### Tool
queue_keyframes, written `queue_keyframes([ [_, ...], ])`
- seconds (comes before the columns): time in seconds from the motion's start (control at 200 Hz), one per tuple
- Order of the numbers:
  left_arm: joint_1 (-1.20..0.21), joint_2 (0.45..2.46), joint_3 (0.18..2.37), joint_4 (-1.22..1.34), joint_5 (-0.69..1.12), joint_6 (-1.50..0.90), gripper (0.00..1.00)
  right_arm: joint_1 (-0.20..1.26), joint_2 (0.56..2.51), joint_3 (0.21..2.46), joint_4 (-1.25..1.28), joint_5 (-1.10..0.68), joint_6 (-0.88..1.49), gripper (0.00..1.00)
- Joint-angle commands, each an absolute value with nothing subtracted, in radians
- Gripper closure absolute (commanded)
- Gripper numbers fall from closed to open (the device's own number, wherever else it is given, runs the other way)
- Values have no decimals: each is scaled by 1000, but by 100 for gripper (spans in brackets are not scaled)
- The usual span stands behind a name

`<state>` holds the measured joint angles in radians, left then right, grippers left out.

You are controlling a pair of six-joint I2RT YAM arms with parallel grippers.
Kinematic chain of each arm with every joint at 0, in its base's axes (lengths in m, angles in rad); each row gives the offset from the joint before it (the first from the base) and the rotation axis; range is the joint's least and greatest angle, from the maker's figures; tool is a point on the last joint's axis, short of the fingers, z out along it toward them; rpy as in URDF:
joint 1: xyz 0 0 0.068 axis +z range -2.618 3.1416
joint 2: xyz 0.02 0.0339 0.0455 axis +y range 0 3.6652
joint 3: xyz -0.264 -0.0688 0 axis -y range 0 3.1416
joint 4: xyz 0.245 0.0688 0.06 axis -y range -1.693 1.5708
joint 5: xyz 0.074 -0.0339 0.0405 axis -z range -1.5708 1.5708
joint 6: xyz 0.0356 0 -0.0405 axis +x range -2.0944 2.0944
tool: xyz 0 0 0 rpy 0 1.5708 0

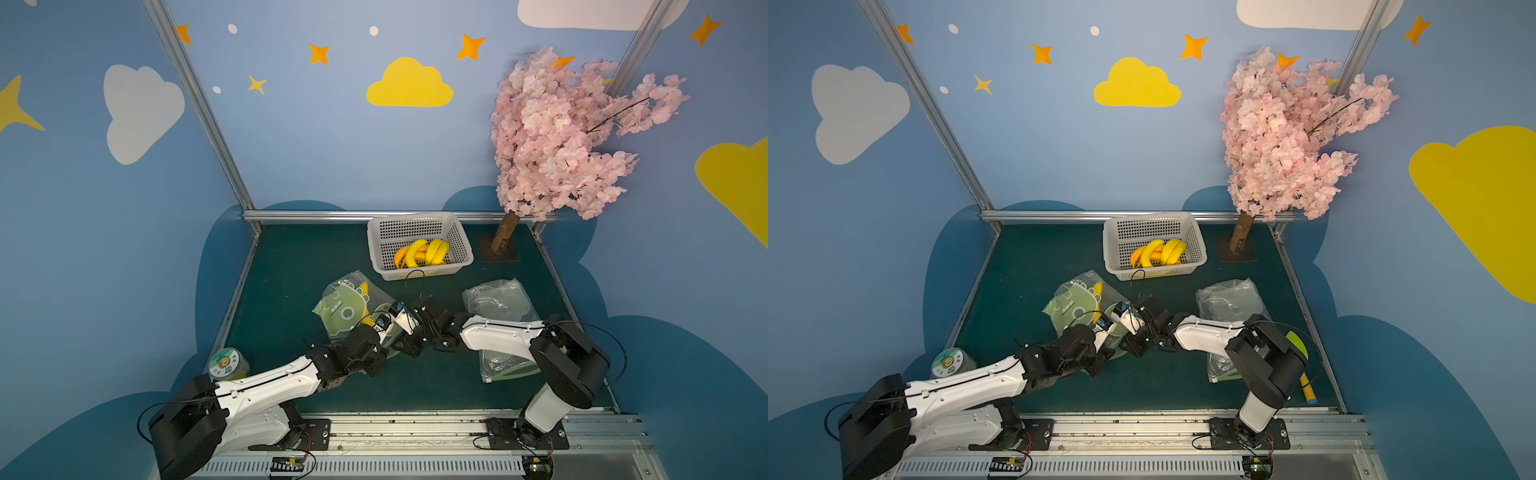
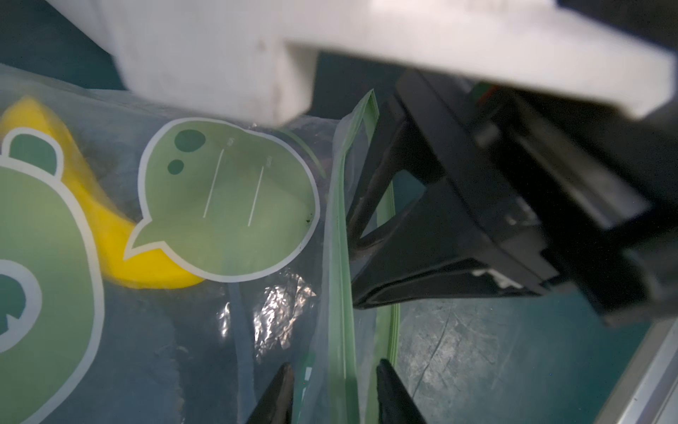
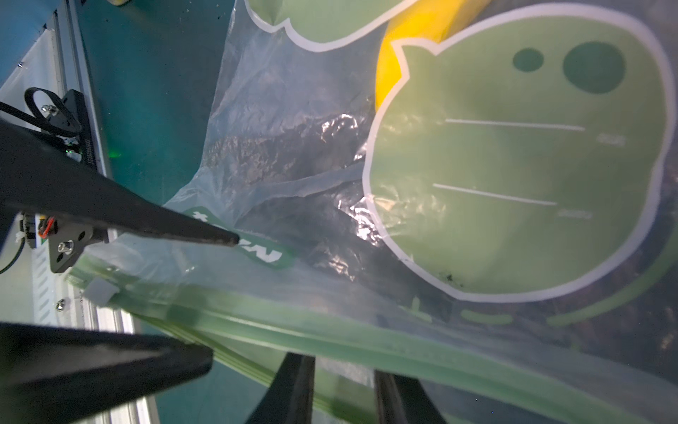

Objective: Open the zip-top bag and take out the banana
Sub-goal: Open the zipper of the food storage bag at the center of the board.

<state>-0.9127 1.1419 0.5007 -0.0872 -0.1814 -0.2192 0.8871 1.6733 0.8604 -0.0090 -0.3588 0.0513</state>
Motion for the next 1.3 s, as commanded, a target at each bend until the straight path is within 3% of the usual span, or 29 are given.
queue_keyframes([
  [0.0, -917, 1181, 533, -85, -193, -212, 69, 887, 1680, 882, -18, -360, 47, 72],
  [0.12, -917, 1207, 530, -59, -209, -223, 79, 887, 1673, 879, -14, -363, 46, 72],
  [0.235, -917, 1199, 532, -53, -241, -235, 97, 887, 1670, 874, -13, -363, 43, 72],
  [0.766, -932, 1059, 473, -13, -297, -293, 97, 877, 1625, 844, 20, -365, 36, 68],
  [1.101, -1010, 949, 423, 47, -507, -298, 97, 905, 1670, 896, -43, -318, 12, 73],
  [1.296, -1035, 989, 422, 88, -491, -290, 97, 907, 1678, 959, -29, -309, -43, 62],
])
